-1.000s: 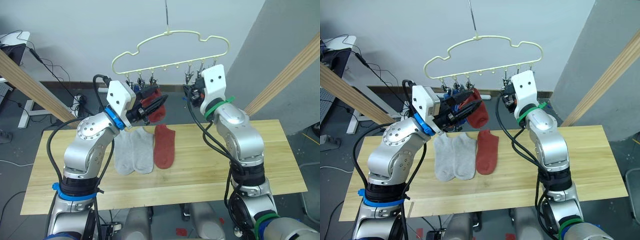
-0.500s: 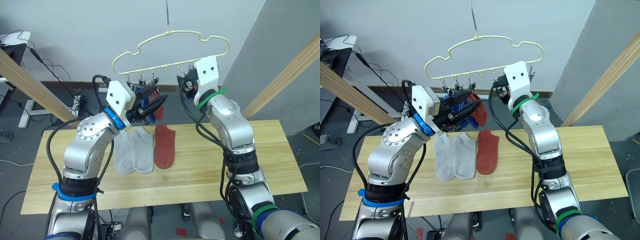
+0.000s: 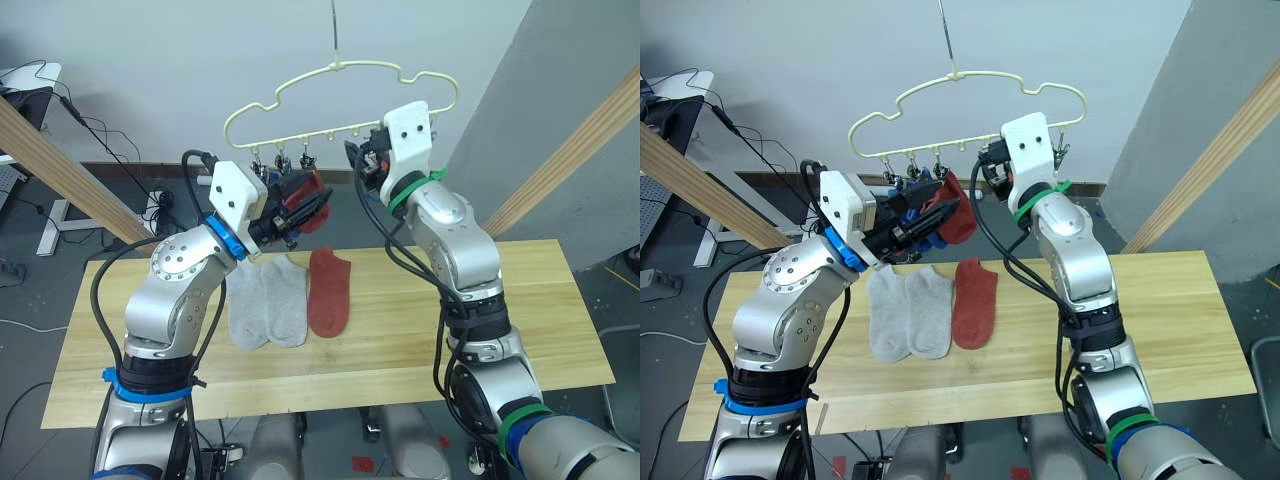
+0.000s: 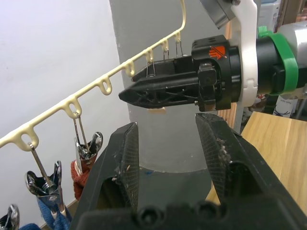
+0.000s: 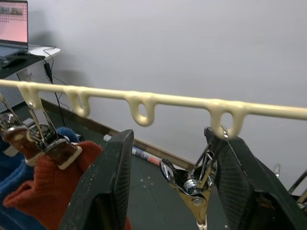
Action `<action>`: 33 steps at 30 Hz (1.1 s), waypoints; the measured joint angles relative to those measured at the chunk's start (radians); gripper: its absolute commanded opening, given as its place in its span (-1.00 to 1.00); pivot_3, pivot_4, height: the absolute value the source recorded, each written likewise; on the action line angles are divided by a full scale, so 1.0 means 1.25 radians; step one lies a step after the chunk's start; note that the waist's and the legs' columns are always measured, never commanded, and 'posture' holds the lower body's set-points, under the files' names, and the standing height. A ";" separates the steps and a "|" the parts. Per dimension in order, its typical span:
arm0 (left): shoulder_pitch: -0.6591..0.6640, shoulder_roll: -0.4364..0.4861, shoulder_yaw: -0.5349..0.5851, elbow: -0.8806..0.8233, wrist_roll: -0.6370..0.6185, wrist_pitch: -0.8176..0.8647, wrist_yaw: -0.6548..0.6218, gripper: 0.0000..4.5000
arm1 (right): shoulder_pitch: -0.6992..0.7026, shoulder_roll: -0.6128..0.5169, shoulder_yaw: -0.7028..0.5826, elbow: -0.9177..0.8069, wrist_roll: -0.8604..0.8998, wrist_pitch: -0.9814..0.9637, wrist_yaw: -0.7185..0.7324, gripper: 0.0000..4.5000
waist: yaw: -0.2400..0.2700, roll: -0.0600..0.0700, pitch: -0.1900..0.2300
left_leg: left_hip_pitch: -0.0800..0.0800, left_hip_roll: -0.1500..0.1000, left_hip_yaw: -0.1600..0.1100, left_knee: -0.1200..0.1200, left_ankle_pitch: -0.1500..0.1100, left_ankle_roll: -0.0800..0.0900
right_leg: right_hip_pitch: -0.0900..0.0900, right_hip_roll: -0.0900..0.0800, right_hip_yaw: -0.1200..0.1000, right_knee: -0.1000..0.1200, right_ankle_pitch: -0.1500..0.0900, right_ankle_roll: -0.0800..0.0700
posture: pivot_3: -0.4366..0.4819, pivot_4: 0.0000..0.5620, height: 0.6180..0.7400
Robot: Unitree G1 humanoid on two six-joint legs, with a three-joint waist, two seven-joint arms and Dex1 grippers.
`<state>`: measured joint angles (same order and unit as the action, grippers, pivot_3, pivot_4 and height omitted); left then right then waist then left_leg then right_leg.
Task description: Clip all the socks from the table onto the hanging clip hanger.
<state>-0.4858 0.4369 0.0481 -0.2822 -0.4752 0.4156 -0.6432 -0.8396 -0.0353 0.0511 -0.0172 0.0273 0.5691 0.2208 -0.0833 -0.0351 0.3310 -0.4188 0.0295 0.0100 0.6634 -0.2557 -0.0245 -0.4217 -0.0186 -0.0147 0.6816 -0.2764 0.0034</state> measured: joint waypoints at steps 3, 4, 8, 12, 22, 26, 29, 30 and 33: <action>0.001 0.000 0.000 0.000 0.000 0.000 0.000 -0.07 | 0.000 0.000 -0.001 0.000 0.004 -0.003 -0.003 0.08 | 0.000 0.000 0.000 | 0.000 0.000 0.000 0.000 0.000 0.000 | 0.000 0.000 0.000 0.000 0.000 0.000 | -0.34 0.12 1.00; 0.001 0.000 0.000 0.000 0.000 0.000 0.000 -0.07 | 0.000 0.000 -0.001 0.000 0.007 -0.004 -0.004 0.08 | 0.000 0.000 0.000 | 0.000 0.000 0.000 0.000 0.000 0.000 | 0.000 0.000 0.000 0.000 0.000 0.000 | -0.34 0.12 1.00; 0.005 0.000 0.000 0.000 0.009 -0.005 0.004 -0.07 | 0.000 0.004 -0.008 0.006 0.016 -0.006 -0.010 -0.34 | 0.000 0.000 0.000 | 0.000 0.000 0.000 0.000 0.000 0.000 | 0.000 0.000 0.000 0.000 0.000 0.000 | -0.34 0.12 1.00; 0.026 -0.002 -0.001 0.000 0.032 -0.012 0.021 -0.07 | -0.001 0.004 -0.014 0.015 0.026 -0.014 -0.020 -0.87 | 0.000 0.000 0.000 | 0.000 0.000 0.000 0.000 0.000 0.000 | 0.000 0.000 0.000 0.000 0.000 0.000 | -0.34 0.11 1.00; 0.131 -0.032 -0.065 -0.042 0.135 -0.041 0.091 0.60 | -0.005 0.001 -0.017 0.018 0.029 -0.019 -0.022 -1.00 | 0.000 0.000 0.000 | 0.000 0.000 0.000 0.000 0.000 0.000 | 0.000 0.000 0.000 0.000 0.000 0.000 | -0.35 0.12 1.00; 0.180 -0.083 -0.128 -0.010 0.226 -0.024 0.180 0.99 | -0.009 0.001 -0.025 0.024 0.035 -0.019 -0.022 -1.00 | 0.000 0.000 0.000 | 0.000 0.000 0.000 0.000 0.000 0.001 | 0.000 0.000 0.000 0.000 0.000 0.000 | -0.36 0.13 1.00; 0.195 -0.157 -0.171 0.074 0.281 -0.007 0.252 0.99 | -0.011 0.001 -0.025 0.030 0.036 -0.019 -0.022 -1.00 | 0.000 0.000 0.000 | 0.000 0.000 0.000 0.000 0.000 0.001 | 0.000 0.000 0.000 0.001 0.000 0.000 | -0.38 0.14 1.00; 0.193 -0.174 -0.184 0.101 0.299 -0.007 0.270 0.99 | -0.012 0.002 -0.025 0.032 0.036 -0.019 -0.022 -1.00 | 0.000 0.000 0.000 | 0.000 0.000 0.000 0.000 0.000 0.001 | 0.000 0.000 0.000 0.001 0.000 0.000 | -0.39 0.15 1.00; 0.146 -0.236 -0.192 0.223 0.342 -0.012 0.331 0.99 | -0.013 -0.001 -0.026 0.033 0.039 -0.019 -0.021 -1.00 | 0.001 0.000 0.000 | 0.000 0.000 0.000 0.001 0.000 0.002 | 0.000 0.000 0.000 0.002 0.000 0.000 | -0.42 0.16 1.00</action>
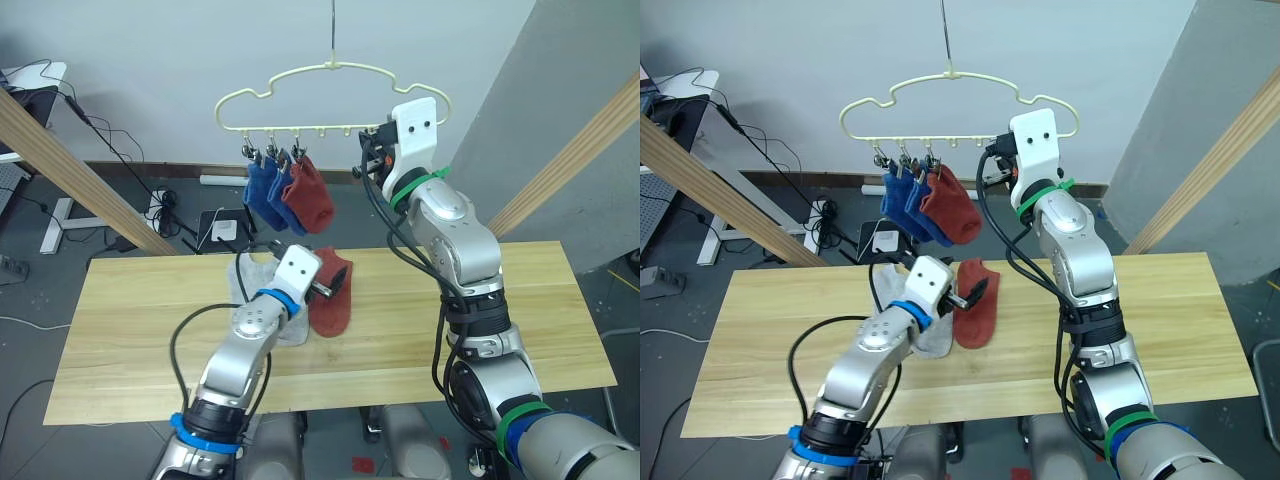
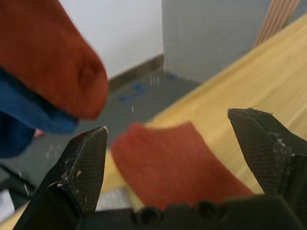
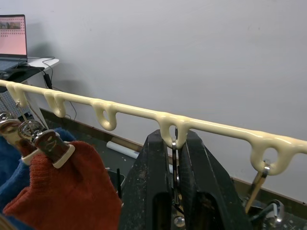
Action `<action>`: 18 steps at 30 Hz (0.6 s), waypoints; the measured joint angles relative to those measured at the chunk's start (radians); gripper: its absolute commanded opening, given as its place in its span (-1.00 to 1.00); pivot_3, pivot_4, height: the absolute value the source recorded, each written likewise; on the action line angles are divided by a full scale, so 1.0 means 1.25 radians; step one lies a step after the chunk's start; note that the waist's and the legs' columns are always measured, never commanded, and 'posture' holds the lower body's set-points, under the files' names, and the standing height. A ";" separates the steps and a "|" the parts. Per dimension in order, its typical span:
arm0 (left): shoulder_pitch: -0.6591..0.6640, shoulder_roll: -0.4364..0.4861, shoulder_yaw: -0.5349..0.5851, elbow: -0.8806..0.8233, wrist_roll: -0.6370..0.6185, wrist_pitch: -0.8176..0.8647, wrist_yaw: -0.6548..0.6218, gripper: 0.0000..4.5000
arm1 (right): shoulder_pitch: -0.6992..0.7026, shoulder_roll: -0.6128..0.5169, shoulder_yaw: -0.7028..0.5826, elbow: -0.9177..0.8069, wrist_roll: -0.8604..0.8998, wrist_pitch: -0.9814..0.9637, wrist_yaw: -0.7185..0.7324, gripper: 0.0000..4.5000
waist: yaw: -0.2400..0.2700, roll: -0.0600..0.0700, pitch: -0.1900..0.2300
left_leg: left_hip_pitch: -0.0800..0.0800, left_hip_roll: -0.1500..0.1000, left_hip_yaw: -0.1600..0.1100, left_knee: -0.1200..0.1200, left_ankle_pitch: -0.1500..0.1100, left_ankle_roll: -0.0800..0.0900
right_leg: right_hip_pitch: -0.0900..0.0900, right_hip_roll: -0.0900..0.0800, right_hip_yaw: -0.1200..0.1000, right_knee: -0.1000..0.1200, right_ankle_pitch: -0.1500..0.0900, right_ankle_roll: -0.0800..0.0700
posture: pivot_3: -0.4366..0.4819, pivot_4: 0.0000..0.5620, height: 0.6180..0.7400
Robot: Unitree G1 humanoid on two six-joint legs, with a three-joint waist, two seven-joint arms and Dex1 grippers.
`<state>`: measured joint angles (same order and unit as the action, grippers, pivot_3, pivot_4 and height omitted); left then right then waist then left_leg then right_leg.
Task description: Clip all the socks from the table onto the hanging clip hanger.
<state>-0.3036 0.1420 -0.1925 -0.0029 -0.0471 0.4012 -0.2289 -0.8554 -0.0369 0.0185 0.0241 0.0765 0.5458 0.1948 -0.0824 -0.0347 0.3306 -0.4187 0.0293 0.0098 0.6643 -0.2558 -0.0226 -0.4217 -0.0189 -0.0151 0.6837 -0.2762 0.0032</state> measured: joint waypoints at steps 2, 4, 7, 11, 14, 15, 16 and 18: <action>-0.026 -0.017 -0.004 0.071 0.024 -0.013 0.020 0.99 | 0.000 0.001 0.002 0.000 0.005 0.000 0.001 -1.00 | -0.001 0.000 0.000 | 0.000 0.000 0.000 0.000 0.000 0.000 | 0.000 0.000 0.000 0.000 0.000 0.000 | -0.44 0.18 1.00; -0.047 -0.029 -0.015 0.129 0.043 -0.033 0.026 0.99 | 0.000 -0.001 0.001 -0.002 0.010 0.002 0.001 -1.00 | -0.003 0.000 0.000 | 0.000 0.000 0.000 0.000 0.000 0.000 | 0.000 0.000 0.000 0.000 0.000 0.000 | -0.44 0.19 1.00; -0.076 -0.043 -0.015 0.194 0.055 -0.051 0.032 0.99 | 0.000 -0.002 0.001 -0.005 0.020 0.008 0.001 -1.00 | -0.003 0.000 0.000 | 0.000 0.000 0.000 0.000 0.000 0.000 | 0.000 0.000 0.000 0.000 0.000 0.000 | -0.44 0.20 1.00; -0.088 -0.047 -0.019 0.253 0.072 -0.066 0.018 0.91 | 0.000 -0.002 0.001 -0.007 0.021 0.011 0.000 -1.00 | -0.003 0.000 0.000 | 0.000 0.000 0.001 0.000 0.000 0.000 | 0.000 0.000 0.000 0.000 0.000 0.000 | -0.45 0.21 1.00; -0.097 -0.047 -0.021 0.265 0.081 -0.070 0.016 0.61 | 0.001 0.001 0.001 -0.007 0.022 0.013 0.000 -1.00 | -0.003 0.000 0.000 | 0.000 0.000 0.001 0.000 0.000 0.000 | 0.000 0.000 0.000 0.000 0.000 0.000 | -0.45 0.21 1.00; -0.096 -0.047 -0.020 0.266 0.083 -0.072 0.016 0.46 | 0.001 0.001 0.001 -0.007 0.023 0.014 0.000 -1.00 | -0.003 0.000 0.000 | 0.000 0.000 0.001 0.000 0.000 0.000 | 0.000 0.000 0.000 0.000 0.000 0.000 | -0.45 0.21 1.00; -0.096 -0.047 -0.020 0.268 0.085 -0.075 0.015 0.33 | 0.001 0.001 0.001 -0.007 0.024 0.016 0.000 -1.00 | -0.003 0.000 0.000 | 0.000 0.000 0.000 0.000 0.000 0.000 | 0.000 0.000 0.000 0.000 0.000 0.000 | -0.45 0.21 1.00; -0.094 -0.046 -0.017 0.271 0.086 -0.083 0.014 0.05 | 0.000 0.001 0.001 -0.007 0.028 0.017 0.000 -1.00 | -0.003 0.000 0.000 | 0.000 0.000 0.001 0.000 0.000 0.000 | 0.000 0.000 0.000 0.000 0.000 0.000 | -0.45 0.21 1.00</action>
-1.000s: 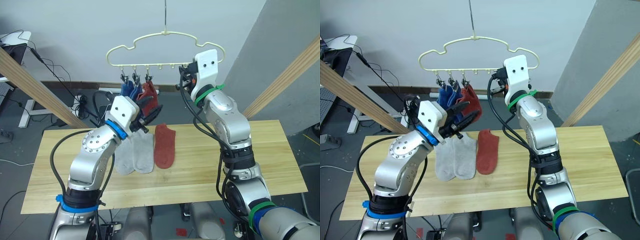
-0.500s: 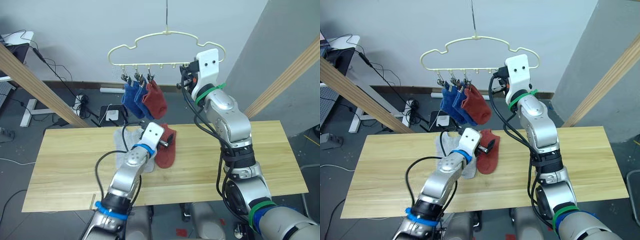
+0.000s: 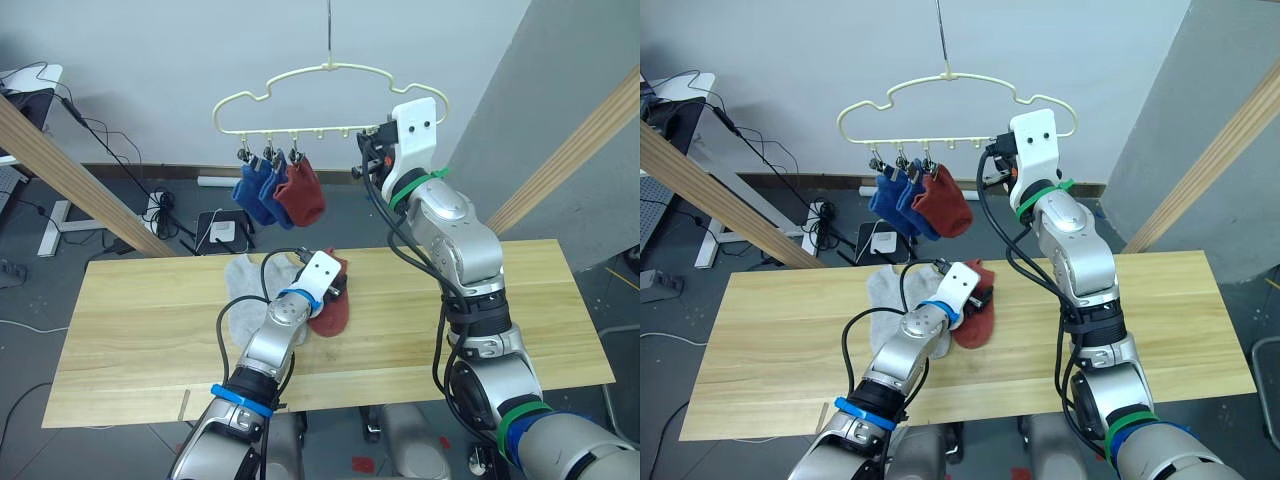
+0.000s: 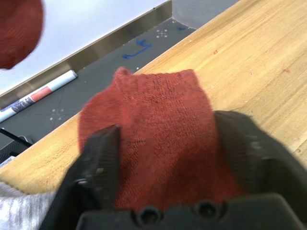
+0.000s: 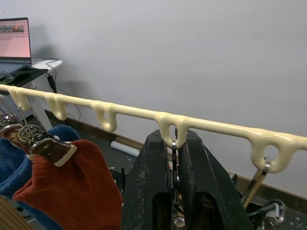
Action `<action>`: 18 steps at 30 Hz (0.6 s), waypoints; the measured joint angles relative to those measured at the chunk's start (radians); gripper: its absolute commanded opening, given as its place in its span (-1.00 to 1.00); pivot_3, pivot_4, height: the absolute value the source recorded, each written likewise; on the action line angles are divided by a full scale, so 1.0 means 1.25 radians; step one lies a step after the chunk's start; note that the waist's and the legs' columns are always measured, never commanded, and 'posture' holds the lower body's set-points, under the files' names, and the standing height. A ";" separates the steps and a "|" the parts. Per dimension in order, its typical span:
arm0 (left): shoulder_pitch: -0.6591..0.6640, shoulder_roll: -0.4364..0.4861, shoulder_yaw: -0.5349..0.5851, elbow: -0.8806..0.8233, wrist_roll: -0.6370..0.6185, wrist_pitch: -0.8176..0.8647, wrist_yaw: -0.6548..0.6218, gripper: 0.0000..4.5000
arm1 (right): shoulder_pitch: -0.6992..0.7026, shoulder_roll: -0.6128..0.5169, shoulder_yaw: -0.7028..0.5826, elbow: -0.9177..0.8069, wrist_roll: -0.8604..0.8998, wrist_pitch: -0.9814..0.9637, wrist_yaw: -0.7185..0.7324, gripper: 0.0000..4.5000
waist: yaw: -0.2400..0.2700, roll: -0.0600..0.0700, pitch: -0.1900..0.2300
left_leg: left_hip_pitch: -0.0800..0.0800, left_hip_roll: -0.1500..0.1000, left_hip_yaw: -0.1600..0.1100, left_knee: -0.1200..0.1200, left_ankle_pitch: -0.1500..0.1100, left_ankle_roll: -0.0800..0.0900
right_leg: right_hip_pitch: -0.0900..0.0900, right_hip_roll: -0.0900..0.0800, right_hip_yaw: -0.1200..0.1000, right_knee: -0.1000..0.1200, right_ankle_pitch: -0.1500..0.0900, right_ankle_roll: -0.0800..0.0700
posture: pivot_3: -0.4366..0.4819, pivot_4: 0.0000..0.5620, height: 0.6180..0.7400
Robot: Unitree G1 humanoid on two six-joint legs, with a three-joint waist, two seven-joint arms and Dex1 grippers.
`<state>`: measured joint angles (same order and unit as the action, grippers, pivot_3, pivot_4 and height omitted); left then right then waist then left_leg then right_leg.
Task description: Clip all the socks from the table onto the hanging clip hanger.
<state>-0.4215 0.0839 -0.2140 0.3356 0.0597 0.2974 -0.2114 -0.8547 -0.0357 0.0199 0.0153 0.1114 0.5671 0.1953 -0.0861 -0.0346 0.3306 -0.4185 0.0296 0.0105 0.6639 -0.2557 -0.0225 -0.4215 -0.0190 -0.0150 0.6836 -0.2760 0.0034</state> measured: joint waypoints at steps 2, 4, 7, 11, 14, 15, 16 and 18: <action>0.002 0.000 0.005 0.000 0.000 -0.003 -0.003 -0.20 | 0.000 0.000 0.000 0.000 0.003 0.001 0.000 -1.00 | 0.000 0.000 0.000 | 0.000 0.000 0.000 0.000 0.000 0.000 | 0.000 0.000 0.000 0.000 0.000 0.000 | -0.45 0.21 1.00; 0.005 0.002 0.011 0.000 -0.001 -0.005 -0.009 -0.48 | 0.000 0.000 0.000 0.000 0.006 0.005 0.000 -1.00 | 0.000 0.000 0.000 | 0.000 0.000 0.000 0.000 0.000 0.000 | 0.000 0.000 0.000 0.000 0.000 0.000 | -0.45 0.21 1.00; 0.013 0.000 0.025 -0.002 -0.005 -0.018 -0.012 -0.89 | 0.000 0.000 0.000 -0.002 0.009 0.007 0.000 -1.00 | 0.000 0.000 0.000 | 0.000 0.000 0.000 0.000 0.000 0.000 | 0.000 0.000 0.000 0.000 0.000 0.000 | -0.45 0.21 1.00; 0.022 -0.017 0.041 -0.020 -0.018 -0.066 -0.020 -0.99 | 0.000 0.000 -0.001 -0.004 0.013 0.009 -0.001 -1.00 | 0.000 0.000 0.000 | 0.000 0.000 0.000 0.000 0.000 0.000 | 0.000 0.000 0.000 0.000 0.000 0.000 | -0.45 0.21 1.00; -0.009 -0.038 0.032 -0.072 -0.017 -0.104 -0.031 -0.99 | 0.000 0.002 -0.001 -0.007 0.022 0.017 -0.004 -1.00 | 0.002 0.000 0.000 | -0.001 0.000 0.000 0.000 0.000 0.000 | 0.000 0.000 0.000 -0.001 0.000 0.000 | -0.45 0.22 1.00; -0.033 -0.050 0.032 -0.083 -0.016 -0.105 -0.028 -0.99 | 0.000 0.004 -0.002 -0.008 0.023 0.021 -0.005 -1.00 | 0.002 0.000 0.000 | -0.001 0.000 0.000 0.000 0.000 0.000 | 0.000 0.000 0.000 -0.001 0.000 0.000 | -0.45 0.22 1.00; -0.052 -0.061 0.032 -0.087 -0.016 -0.104 -0.023 -0.99 | 0.000 0.005 -0.001 -0.009 0.024 0.024 -0.005 -1.00 | 0.002 0.000 0.000 | -0.001 0.000 0.000 0.000 0.000 0.000 | 0.000 0.000 0.000 -0.001 0.000 0.000 | -0.45 0.22 1.00; -0.089 -0.088 0.037 -0.088 -0.017 -0.093 -0.006 -0.99 | -0.001 0.007 -0.001 -0.011 0.027 0.027 -0.006 -1.00 | 0.001 0.000 0.000 | -0.001 0.000 0.000 0.000 0.000 0.000 | 0.000 0.000 0.000 -0.001 0.000 0.000 | -0.45 0.22 1.00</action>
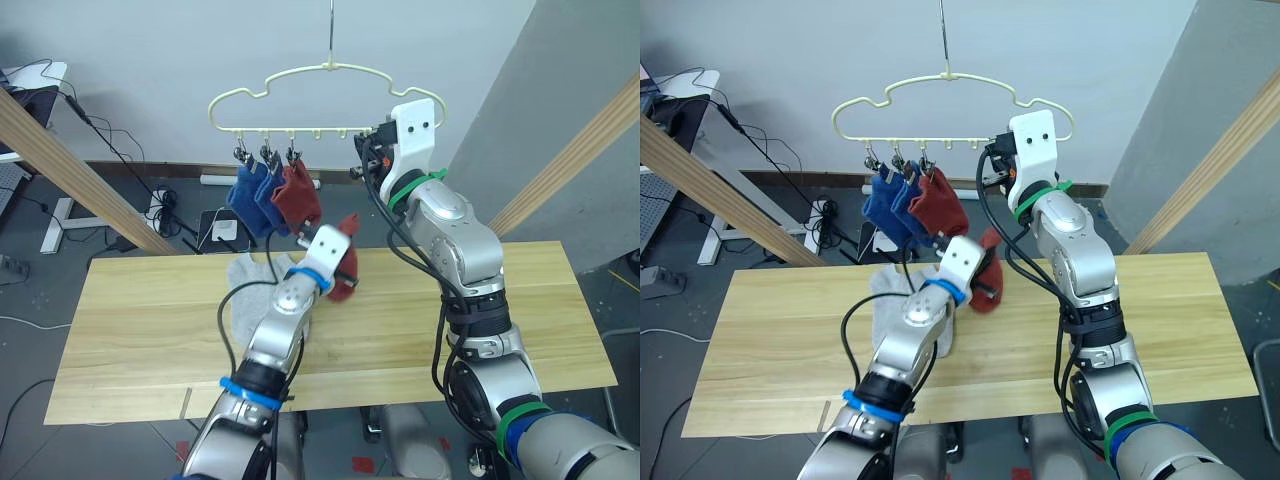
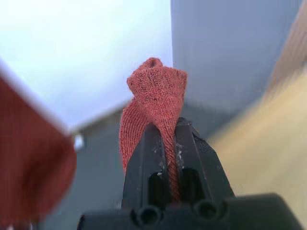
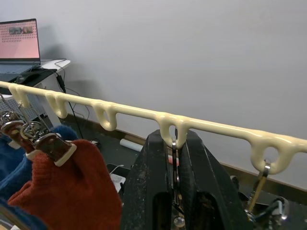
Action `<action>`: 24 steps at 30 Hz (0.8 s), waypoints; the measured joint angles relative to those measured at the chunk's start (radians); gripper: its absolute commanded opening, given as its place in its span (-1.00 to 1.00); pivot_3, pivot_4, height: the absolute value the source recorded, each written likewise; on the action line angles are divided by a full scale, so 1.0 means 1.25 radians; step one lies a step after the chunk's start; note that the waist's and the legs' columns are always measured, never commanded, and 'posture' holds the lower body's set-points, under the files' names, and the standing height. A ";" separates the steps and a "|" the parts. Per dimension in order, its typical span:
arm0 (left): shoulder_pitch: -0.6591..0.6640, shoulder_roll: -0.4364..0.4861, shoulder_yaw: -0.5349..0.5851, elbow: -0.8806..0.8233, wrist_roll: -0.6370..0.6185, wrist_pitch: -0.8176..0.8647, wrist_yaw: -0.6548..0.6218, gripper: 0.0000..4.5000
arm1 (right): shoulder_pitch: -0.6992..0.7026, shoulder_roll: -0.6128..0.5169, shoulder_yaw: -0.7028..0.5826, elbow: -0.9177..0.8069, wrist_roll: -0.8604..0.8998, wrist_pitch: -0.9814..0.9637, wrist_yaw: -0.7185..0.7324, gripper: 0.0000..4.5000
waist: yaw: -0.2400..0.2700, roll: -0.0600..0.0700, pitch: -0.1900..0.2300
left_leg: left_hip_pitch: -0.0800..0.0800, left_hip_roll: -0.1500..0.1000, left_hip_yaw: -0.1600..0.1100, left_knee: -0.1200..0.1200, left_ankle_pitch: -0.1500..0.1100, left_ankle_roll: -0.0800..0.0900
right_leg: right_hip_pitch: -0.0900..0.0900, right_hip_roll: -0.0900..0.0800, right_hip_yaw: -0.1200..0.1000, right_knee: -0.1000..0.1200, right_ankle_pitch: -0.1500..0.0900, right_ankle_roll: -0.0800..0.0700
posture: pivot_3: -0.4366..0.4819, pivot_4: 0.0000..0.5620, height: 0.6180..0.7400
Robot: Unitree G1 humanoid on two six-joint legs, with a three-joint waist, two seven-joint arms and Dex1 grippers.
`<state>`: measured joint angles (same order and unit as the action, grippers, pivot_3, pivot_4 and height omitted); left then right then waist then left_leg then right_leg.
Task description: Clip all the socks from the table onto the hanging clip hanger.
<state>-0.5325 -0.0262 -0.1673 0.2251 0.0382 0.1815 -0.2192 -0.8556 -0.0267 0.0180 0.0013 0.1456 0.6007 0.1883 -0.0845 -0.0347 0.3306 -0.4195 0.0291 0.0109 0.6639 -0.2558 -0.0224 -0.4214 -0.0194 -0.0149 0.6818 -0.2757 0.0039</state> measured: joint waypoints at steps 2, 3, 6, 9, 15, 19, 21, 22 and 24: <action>-0.031 -0.022 0.007 0.014 -0.001 0.011 0.018 -0.99 | -0.001 0.003 0.000 -0.005 0.003 0.005 0.000 -1.00 | -0.001 0.000 0.000 | 0.000 0.000 0.000 -0.001 0.000 0.000 | 0.000 0.000 0.000 0.000 0.000 0.000 | -0.45 0.22 1.00; -0.046 -0.036 0.013 0.028 -0.001 0.012 0.028 -0.99 | -0.001 0.004 0.000 -0.008 0.004 0.009 0.000 -1.00 | -0.002 0.000 0.000 | 0.000 0.000 0.000 -0.001 0.000 0.000 | 0.000 0.000 0.000 0.000 0.000 0.000 | -0.45 0.21 1.00; -0.088 -0.055 0.024 0.072 -0.003 0.004 0.044 -0.99 | -0.001 0.006 0.001 -0.013 0.009 0.018 0.001 -1.00 | -0.003 0.000 0.000 | 0.000 0.000 0.000 -0.001 0.000 0.000 | 0.000 0.000 0.000 0.000 0.000 0.000 | -0.46 0.20 1.00; -0.113 -0.067 0.040 0.103 -0.013 -0.013 0.055 -0.99 | -0.001 0.009 0.002 -0.014 0.011 0.020 0.001 -1.00 | -0.003 0.000 0.000 | 0.000 0.000 0.000 -0.001 0.000 0.000 | 0.000 0.000 0.000 0.000 0.000 0.000 | -0.46 0.20 1.00; -0.108 -0.068 0.045 0.091 -0.020 -0.015 0.061 -0.99 | 0.001 0.009 0.002 -0.021 0.012 0.027 0.001 -1.00 | -0.003 0.000 0.000 | 0.000 0.000 0.000 -0.001 0.000 0.000 | 0.000 0.000 0.000 -0.001 0.000 0.000 | -0.45 0.19 1.00; -0.095 -0.070 0.044 0.047 -0.031 -0.013 0.058 -0.99 | 0.004 0.009 0.003 -0.027 0.012 0.031 0.001 -1.00 | -0.003 0.000 0.000 | 0.000 0.000 0.000 -0.001 0.000 0.000 | 0.000 0.000 0.000 -0.001 0.000 0.000 | -0.45 0.19 1.00; -0.089 -0.073 0.044 0.026 -0.038 -0.011 0.054 -0.99 | 0.005 0.010 0.004 -0.027 0.012 0.031 0.001 -1.00 | -0.003 0.000 0.000 | 0.000 0.000 0.000 -0.001 0.000 0.000 | 0.000 0.000 0.000 0.000 0.000 0.000 | -0.45 0.18 1.00; -0.085 -0.075 0.044 0.018 -0.042 -0.010 0.052 -0.99 | 0.005 0.010 0.004 -0.027 0.012 0.031 0.001 -1.00 | -0.003 0.000 0.000 | 0.000 0.000 0.000 -0.001 0.000 0.000 | 0.000 0.000 0.000 0.000 0.000 0.000 | -0.45 0.18 1.00; -0.081 -0.076 0.044 -0.001 -0.054 -0.006 0.044 -0.99 | 0.006 0.011 0.004 -0.028 0.012 0.031 0.001 -1.00 | -0.003 0.000 0.000 | 0.000 0.000 0.000 -0.001 0.000 0.000 | 0.000 0.000 0.000 -0.001 0.000 0.000 | -0.44 0.18 1.00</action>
<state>-0.6331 -0.1208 -0.1122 0.2244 -0.0291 0.1740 -0.1644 -0.8478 -0.0131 0.0228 -0.0340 0.1600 0.6399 0.1893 -0.0881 -0.0347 0.3306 -0.4197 0.0294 0.0111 0.6631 -0.2557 -0.0226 -0.4218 -0.0192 -0.0151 0.6811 -0.2758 0.0040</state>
